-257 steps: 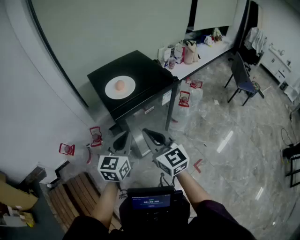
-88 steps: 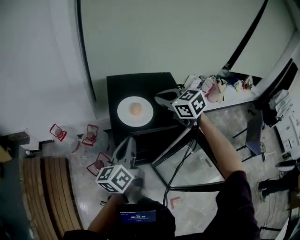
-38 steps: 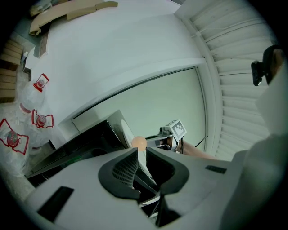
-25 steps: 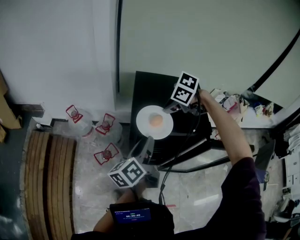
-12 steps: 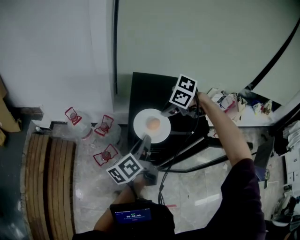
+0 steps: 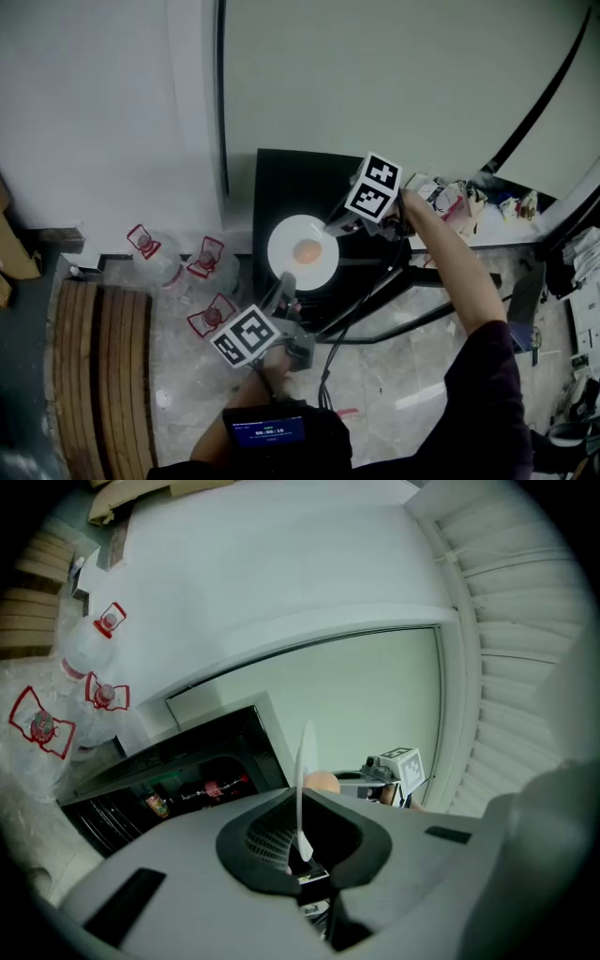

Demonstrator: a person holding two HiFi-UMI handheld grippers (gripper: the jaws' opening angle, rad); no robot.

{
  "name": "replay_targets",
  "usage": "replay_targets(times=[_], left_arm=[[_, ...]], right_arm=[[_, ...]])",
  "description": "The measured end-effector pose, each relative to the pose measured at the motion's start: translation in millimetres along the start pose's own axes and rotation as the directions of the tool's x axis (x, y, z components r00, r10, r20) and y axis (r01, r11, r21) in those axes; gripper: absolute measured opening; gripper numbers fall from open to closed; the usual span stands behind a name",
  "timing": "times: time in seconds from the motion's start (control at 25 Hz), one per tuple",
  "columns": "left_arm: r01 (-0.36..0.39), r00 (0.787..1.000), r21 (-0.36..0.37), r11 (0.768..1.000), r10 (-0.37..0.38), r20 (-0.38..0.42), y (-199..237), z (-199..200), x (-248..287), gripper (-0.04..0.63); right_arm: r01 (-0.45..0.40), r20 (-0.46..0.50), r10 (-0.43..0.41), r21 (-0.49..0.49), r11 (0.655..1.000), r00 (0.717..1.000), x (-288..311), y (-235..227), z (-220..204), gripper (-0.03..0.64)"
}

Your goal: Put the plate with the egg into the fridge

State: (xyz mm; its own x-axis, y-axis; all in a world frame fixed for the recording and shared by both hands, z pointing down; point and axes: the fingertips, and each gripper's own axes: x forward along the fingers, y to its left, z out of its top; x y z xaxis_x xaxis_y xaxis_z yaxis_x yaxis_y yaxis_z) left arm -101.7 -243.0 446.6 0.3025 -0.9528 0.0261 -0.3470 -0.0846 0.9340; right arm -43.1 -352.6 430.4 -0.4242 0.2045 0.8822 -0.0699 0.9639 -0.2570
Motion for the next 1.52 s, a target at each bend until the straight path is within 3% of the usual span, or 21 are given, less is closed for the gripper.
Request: replay_targets(times=[0.36,0.6,1.04,1.2,1.52], left_arm=[[0.049,0.996,-0.046,0.998,-0.052,-0.072,-12.8,-19.5,-19.4,0.017],[0.050,0.986,-0.082,0.995,-0.062,-0.154,2.1,-46.3,-43.6,0.017],[-0.012,0.959,-0.173,0.985,-0.038,-0.281,33.3,-115.9,-67.9,0.017],[-0.043,0.957,-0.181,0.983,-0.012,-0.291,42.1,-135.5,-65.9,0.017],[-0.087,0.970,-0.195,0.977,0.038,-0.240,55.2,-156.7,-39.3,0.017]], right_arm=[[0.042,0.043,-0.046,0.089,0.995,0.998,-15.2,27.7,-20.3,0.061],[0.095,0.185,-0.123,0.154,0.983,0.975,-36.6,63.7,-36.1,0.062],[0.070,0.216,-0.128,0.257,0.964,0.968,-9.4,128.4,-110.1,0.061],[0.050,0.228,-0.113,0.264,0.963,0.967,-5.9,130.1,-125.9,0.062],[0.025,0.242,-0.078,0.213,0.977,0.967,2.6,117.8,-148.0,0.061]])
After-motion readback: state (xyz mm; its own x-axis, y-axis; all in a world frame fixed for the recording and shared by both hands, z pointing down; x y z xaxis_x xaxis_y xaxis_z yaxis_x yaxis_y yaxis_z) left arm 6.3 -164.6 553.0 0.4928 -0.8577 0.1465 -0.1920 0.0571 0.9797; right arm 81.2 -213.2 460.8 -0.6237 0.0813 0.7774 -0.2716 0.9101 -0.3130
